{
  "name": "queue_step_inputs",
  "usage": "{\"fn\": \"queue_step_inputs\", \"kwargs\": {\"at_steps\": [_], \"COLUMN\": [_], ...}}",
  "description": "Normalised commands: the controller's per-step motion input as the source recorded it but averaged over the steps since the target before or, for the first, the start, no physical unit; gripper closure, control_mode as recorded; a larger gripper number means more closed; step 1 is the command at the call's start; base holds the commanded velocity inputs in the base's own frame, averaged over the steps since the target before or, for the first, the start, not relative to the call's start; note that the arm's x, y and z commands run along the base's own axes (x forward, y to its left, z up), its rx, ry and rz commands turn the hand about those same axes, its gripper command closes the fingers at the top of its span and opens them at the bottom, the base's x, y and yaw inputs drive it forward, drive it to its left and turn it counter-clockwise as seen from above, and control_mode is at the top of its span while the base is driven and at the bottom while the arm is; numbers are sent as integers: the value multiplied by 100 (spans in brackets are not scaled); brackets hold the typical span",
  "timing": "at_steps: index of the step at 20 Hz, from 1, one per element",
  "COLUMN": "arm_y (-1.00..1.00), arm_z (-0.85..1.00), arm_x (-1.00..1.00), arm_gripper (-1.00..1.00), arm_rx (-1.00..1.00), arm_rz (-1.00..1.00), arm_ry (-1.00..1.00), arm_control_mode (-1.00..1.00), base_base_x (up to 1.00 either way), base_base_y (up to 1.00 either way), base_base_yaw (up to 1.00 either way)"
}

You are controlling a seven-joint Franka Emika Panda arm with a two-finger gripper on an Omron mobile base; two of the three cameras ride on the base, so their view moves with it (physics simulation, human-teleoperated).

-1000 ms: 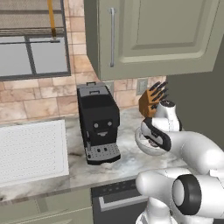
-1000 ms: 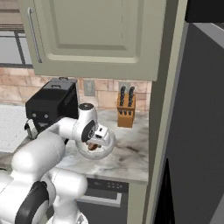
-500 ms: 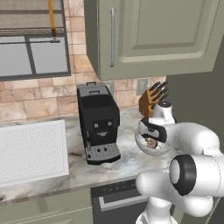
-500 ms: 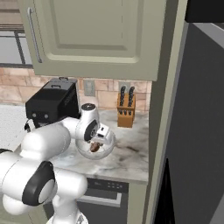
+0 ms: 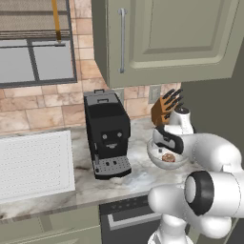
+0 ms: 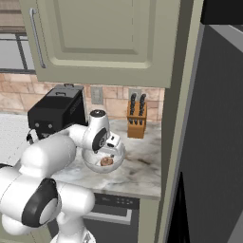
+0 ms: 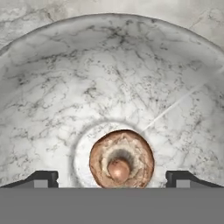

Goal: Take the shrimp, sweet potato, and mushroom from the freezer and place them in the bowl on the counter.

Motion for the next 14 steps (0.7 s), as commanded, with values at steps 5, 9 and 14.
{"fn": "queue_step_inputs", "kwargs": {"at_steps": [5,9,14], "arm_y": [0,0,21], "arm_z": [49,90,82], "arm_x": [-94,-88,-67], "arm_gripper": [-100,-100,-100], "arm_rx": [0,0,-2], "arm_rz": [-1,0,0], "arm_ry": [-14,-12,-11], "arm_control_mode": [-100,-100,-100], "base_base_x": [0,0,0], "base_base_y": [0,0,0], "base_base_yaw": [0,0,0]}}
